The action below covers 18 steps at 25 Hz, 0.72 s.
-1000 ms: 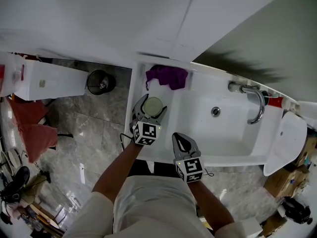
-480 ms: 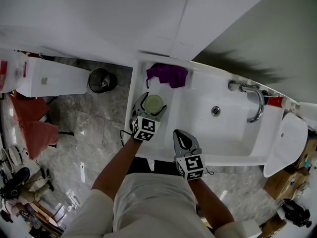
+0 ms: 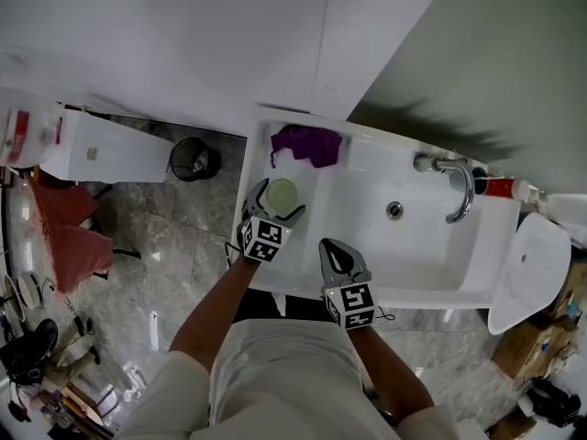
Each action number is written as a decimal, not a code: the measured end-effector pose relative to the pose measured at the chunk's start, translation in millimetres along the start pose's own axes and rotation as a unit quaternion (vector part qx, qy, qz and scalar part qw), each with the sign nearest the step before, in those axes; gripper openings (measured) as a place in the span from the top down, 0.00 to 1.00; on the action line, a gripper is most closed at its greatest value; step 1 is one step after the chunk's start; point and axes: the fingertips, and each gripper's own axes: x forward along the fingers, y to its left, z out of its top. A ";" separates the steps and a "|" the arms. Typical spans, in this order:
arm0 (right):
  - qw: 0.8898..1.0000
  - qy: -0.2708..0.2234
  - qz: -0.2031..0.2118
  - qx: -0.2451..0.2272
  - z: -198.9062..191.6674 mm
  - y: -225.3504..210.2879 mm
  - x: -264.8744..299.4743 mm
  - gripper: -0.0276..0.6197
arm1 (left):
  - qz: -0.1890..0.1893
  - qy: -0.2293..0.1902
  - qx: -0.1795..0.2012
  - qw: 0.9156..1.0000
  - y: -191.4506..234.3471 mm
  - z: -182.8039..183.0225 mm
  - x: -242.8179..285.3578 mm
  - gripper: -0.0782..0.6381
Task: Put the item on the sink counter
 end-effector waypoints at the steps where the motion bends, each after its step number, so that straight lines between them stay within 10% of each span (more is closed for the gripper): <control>1: 1.000 -0.002 0.001 -0.001 1.8 1.2 -2.9 0.94 | -0.002 0.001 0.000 1.000 -1.1 1.9 -5.1 0.24; 18: 0.998 -0.046 -0.025 -0.026 25.9 57.3 -49.1 0.94 | -0.016 -0.052 0.024 0.998 -3.3 47.2 -130.5 0.25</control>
